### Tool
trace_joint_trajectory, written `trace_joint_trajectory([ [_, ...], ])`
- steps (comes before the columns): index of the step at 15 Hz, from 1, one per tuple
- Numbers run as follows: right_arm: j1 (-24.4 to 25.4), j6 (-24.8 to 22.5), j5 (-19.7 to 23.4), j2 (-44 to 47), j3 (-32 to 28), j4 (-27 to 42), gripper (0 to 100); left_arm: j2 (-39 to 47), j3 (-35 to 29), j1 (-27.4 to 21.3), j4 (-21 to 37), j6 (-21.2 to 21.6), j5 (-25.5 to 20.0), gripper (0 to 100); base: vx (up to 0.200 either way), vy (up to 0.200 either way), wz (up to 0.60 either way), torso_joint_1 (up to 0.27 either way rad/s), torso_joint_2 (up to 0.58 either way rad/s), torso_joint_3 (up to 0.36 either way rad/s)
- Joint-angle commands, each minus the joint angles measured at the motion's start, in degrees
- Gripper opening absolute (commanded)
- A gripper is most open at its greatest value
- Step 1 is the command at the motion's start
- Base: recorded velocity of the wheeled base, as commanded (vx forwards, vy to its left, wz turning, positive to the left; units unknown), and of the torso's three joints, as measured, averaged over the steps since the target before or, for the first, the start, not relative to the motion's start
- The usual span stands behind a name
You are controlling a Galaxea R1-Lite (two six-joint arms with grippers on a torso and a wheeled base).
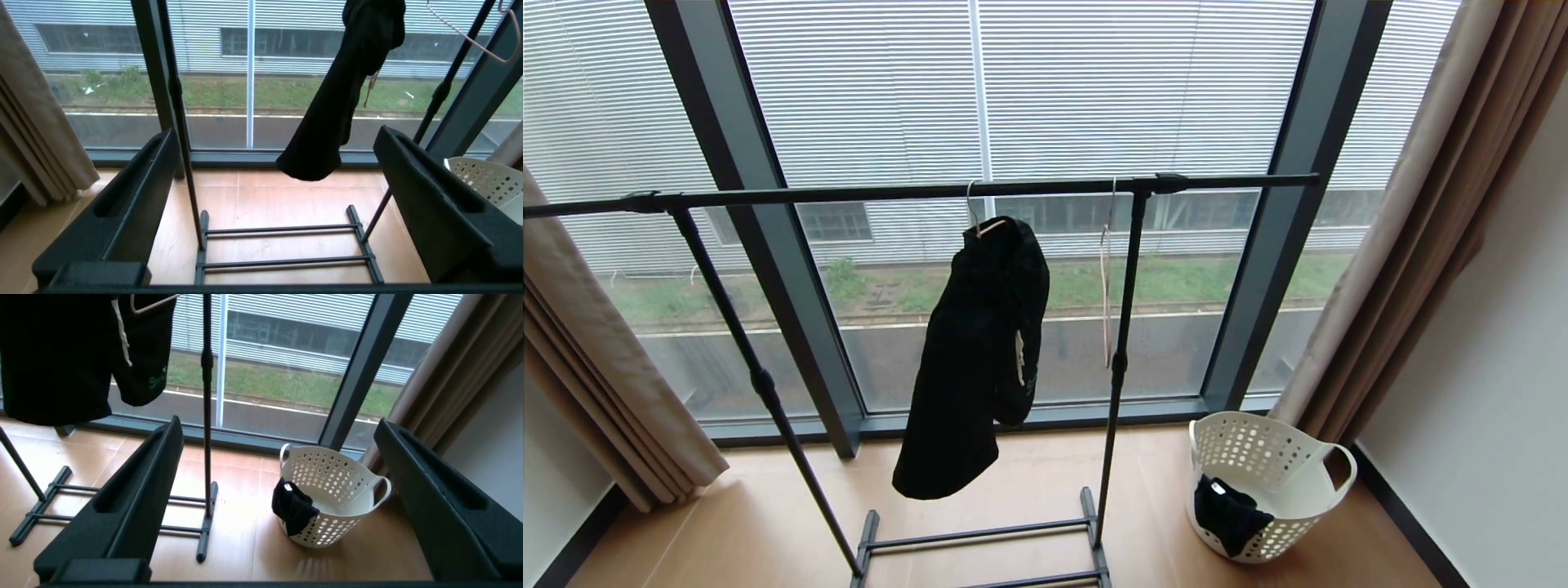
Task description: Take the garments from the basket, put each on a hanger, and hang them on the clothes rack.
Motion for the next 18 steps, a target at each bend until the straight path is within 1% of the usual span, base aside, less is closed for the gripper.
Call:
trace_joint_trajectory([
  [1,0.0,-0.06,0.04,0.01,0.0,0.01,100,0.11,0.0,0.0,-0.01,-0.07,0.04,100,0.0,0.0,0.0,-0.173,0.35,0.168],
  [9,0.0,-0.06,0.04,0.01,0.0,0.01,100,0.02,-0.09,0.0,0.07,-0.07,0.04,100,0.0,0.0,0.0,-0.174,0.37,0.196],
  [18,0.0,-0.06,0.04,0.01,0.0,0.1,100,0.02,-0.09,-0.09,0.07,-0.15,-0.05,100,0.0,0.0,0.0,-0.243,0.53,0.288],
])
